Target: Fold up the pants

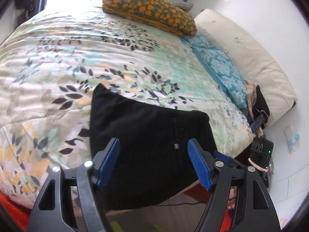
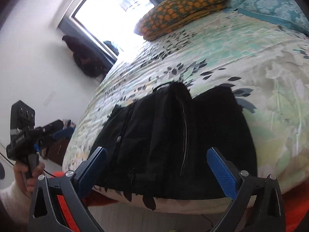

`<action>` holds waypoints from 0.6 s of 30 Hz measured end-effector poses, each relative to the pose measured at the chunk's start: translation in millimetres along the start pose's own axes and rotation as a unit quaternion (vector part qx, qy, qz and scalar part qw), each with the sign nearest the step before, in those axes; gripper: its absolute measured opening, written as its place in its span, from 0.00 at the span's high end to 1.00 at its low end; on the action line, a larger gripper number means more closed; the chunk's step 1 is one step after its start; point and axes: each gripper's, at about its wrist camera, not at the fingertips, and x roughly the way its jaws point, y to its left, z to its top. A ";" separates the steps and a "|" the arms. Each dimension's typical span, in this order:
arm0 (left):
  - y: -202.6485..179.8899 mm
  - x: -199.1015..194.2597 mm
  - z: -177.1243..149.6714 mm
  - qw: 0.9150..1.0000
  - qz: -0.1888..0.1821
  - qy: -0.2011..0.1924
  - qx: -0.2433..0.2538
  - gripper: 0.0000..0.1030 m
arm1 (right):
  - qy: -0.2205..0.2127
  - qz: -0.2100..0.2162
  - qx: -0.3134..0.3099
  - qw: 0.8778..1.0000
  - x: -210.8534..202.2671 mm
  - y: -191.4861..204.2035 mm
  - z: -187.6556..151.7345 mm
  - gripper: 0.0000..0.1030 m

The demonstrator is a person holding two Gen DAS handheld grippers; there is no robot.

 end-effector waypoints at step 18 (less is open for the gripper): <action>26.9 1.2 -40.2 0.999 0.029 -0.016 -0.013 0.27 | 0.046 -0.091 -0.121 0.987 -30.9 33.3 39.5 0.87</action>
